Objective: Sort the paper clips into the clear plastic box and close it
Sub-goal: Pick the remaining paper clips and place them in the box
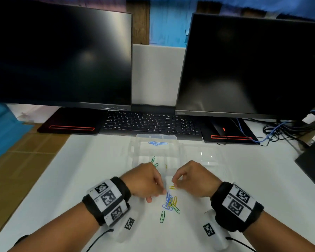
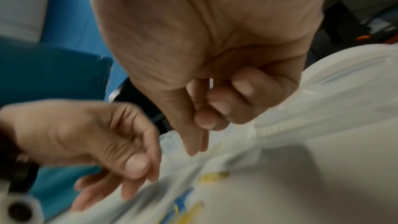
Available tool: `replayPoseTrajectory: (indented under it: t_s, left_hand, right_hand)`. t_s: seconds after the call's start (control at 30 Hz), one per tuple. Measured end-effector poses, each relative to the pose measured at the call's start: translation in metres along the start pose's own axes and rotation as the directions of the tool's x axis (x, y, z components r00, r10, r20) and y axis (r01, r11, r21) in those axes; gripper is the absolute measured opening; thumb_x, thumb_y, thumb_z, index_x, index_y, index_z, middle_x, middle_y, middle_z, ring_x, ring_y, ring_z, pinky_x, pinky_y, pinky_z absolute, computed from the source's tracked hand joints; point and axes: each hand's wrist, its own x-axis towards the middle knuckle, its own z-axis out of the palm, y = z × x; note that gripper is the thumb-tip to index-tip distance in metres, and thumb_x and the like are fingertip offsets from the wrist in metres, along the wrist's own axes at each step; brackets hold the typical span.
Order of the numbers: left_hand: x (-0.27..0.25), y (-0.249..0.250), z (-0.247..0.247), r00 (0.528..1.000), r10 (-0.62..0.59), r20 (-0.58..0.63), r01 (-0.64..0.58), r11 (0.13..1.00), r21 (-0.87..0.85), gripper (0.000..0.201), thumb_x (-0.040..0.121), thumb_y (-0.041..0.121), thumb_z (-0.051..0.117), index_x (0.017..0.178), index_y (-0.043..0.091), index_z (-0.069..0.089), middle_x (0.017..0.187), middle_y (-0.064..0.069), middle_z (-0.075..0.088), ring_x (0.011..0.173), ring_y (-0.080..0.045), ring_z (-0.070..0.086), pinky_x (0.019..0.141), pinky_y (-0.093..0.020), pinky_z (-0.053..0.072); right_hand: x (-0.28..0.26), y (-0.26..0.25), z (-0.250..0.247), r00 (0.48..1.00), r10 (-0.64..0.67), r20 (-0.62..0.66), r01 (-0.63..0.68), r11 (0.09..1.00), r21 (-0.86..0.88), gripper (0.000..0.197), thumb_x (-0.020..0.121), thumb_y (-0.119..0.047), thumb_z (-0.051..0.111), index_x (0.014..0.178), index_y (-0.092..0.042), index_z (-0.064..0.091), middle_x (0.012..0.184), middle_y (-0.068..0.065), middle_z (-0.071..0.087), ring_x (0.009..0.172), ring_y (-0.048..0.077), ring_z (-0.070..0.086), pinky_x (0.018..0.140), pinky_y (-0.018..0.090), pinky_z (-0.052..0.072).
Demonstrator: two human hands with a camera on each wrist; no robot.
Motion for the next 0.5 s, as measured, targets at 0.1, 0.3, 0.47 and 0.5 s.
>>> replayPoseTrajectory:
  t_s: [0.1, 0.3, 0.47, 0.5]
  left_hand:
    - [0.007, 0.009, 0.014, 0.997, -0.05, -0.061, 0.055, 0.995, 0.082, 0.033, 0.078, 0.036, 0.07, 0.079, 0.003, 0.072, 0.072, -0.009, 0.074, 0.051, -0.015, 0.067, 0.044, -0.017, 0.043]
    - [0.02, 0.019, 0.023, 0.99, -0.1, -0.099, 0.12, 0.968, 0.222, 0.027, 0.073, 0.034, 0.076, 0.077, 0.009, 0.067, 0.076, -0.012, 0.076, 0.061, -0.019, 0.074, 0.065, -0.029, 0.059]
    - [0.023, 0.015, 0.021, 0.989, -0.137, -0.048, 0.144, 0.974, 0.176, 0.021, 0.076, 0.015, 0.068, 0.089, 0.0, 0.072, 0.086, -0.017, 0.076, 0.063, -0.021, 0.069, 0.062, -0.027, 0.056]
    - [0.022, 0.014, 0.021, 0.99, -0.135, -0.045, 0.141, 0.977, 0.163, 0.02, 0.075, 0.012, 0.065, 0.088, -0.001, 0.073, 0.086, -0.018, 0.076, 0.06, -0.02, 0.065, 0.06, -0.026, 0.054]
  right_hand:
    - [0.003, 0.002, 0.008, 0.997, 0.061, -0.044, -0.065, 0.993, -0.103, 0.015, 0.071, -0.028, 0.073, 0.063, -0.033, 0.062, 0.064, -0.015, 0.053, 0.069, 0.01, 0.056, 0.068, 0.024, 0.045]
    - [0.009, 0.004, 0.017, 0.992, 0.129, 0.003, -0.128, 0.985, -0.112, 0.016, 0.071, -0.023, 0.074, 0.062, -0.025, 0.06, 0.08, -0.003, 0.068, 0.082, 0.018, 0.066, 0.074, 0.031, 0.056]
    - [0.005, 0.007, 0.011, 0.992, 0.111, 0.066, -0.109, 0.994, -0.029, 0.021, 0.073, -0.014, 0.072, 0.058, -0.023, 0.06, 0.066, -0.006, 0.063, 0.069, 0.011, 0.061, 0.065, 0.023, 0.051]
    - [0.002, 0.006, 0.009, 0.993, 0.1, 0.057, -0.101, 0.995, 0.024, 0.021, 0.074, -0.013, 0.071, 0.058, -0.022, 0.061, 0.061, -0.009, 0.06, 0.063, 0.008, 0.058, 0.06, 0.022, 0.048]
